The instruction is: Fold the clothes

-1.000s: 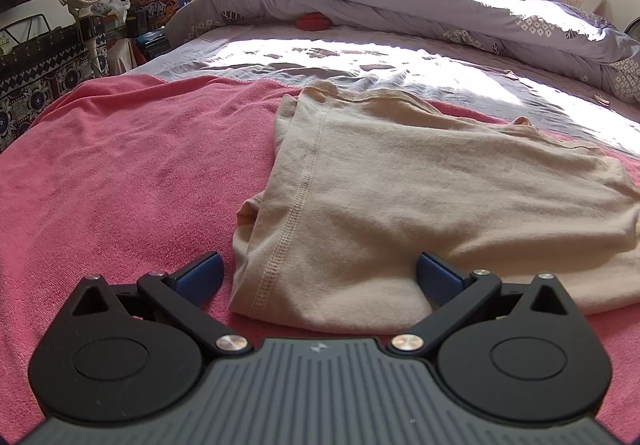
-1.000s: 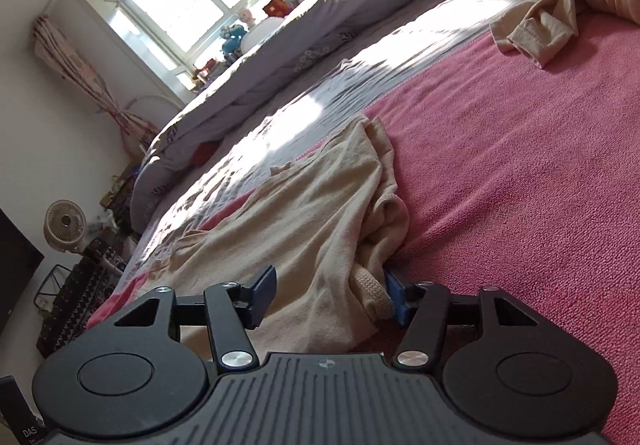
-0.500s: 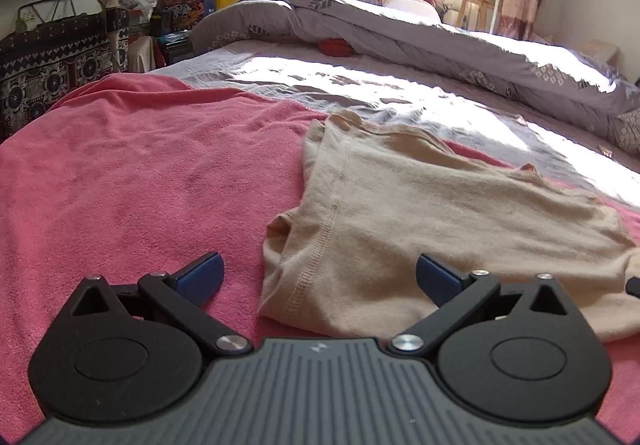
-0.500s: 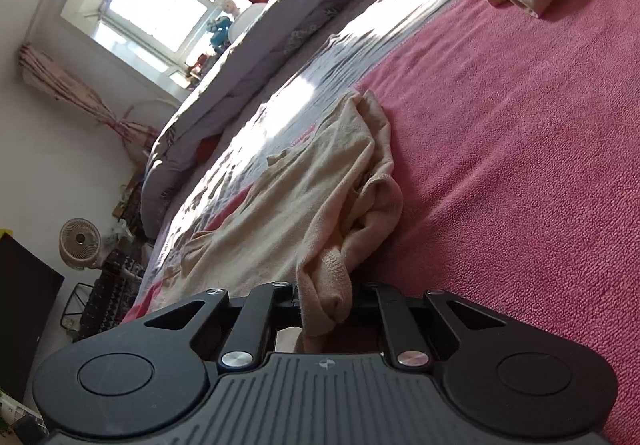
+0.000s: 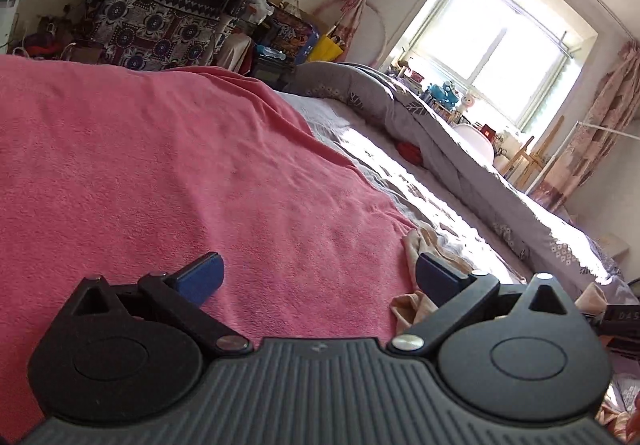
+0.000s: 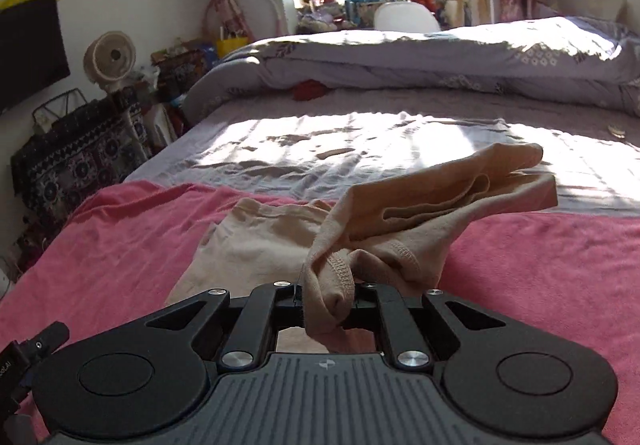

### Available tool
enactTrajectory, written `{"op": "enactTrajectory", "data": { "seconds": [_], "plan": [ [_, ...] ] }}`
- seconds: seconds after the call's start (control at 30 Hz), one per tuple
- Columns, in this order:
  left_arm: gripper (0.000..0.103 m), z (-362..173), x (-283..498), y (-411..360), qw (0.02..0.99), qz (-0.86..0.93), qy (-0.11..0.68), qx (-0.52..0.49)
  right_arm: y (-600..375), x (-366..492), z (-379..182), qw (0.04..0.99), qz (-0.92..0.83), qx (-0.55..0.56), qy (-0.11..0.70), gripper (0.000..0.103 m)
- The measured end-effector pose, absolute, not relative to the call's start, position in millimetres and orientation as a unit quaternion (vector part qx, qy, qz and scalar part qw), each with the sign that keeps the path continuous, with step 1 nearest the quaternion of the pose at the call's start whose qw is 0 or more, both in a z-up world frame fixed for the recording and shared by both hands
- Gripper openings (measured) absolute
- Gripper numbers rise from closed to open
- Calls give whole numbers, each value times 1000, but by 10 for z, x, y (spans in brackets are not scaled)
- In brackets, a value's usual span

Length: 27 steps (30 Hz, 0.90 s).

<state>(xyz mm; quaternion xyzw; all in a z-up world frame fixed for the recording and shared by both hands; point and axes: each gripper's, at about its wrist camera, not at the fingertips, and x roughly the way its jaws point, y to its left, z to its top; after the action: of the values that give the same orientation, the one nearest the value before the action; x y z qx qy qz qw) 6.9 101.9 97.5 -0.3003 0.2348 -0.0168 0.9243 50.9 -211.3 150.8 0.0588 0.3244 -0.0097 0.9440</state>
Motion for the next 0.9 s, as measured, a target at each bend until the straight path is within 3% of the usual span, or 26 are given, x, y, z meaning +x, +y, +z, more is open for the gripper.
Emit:
{"op": "enactTrajectory", "data": {
  "seconds": [0.17,0.33,0.4,0.6,0.73,0.9],
  "plan": [
    [103,926,52,1195,919,-21,235,-316,-1108,819,1088,918,59,-54,388,13],
    [103,923,69,1140,923,-17,244,-297,-877,661,1039,919,66,-131,367,19],
    [102,923,81,1153,922,-16,243,-302,-883,600,1100,919,83,-132,362,25],
    [103,926,109,1157,922,-14,242,-302,-864,339,1200,918,140,-122,351,68],
    [103,937,129,1098,926,-11,245,-286,-900,82,1283,915,187,-101,343,75],
    [103,1033,147,842,943,-47,241,-224,-1242,-307,1309,939,94,-131,305,92]
  ]
}}
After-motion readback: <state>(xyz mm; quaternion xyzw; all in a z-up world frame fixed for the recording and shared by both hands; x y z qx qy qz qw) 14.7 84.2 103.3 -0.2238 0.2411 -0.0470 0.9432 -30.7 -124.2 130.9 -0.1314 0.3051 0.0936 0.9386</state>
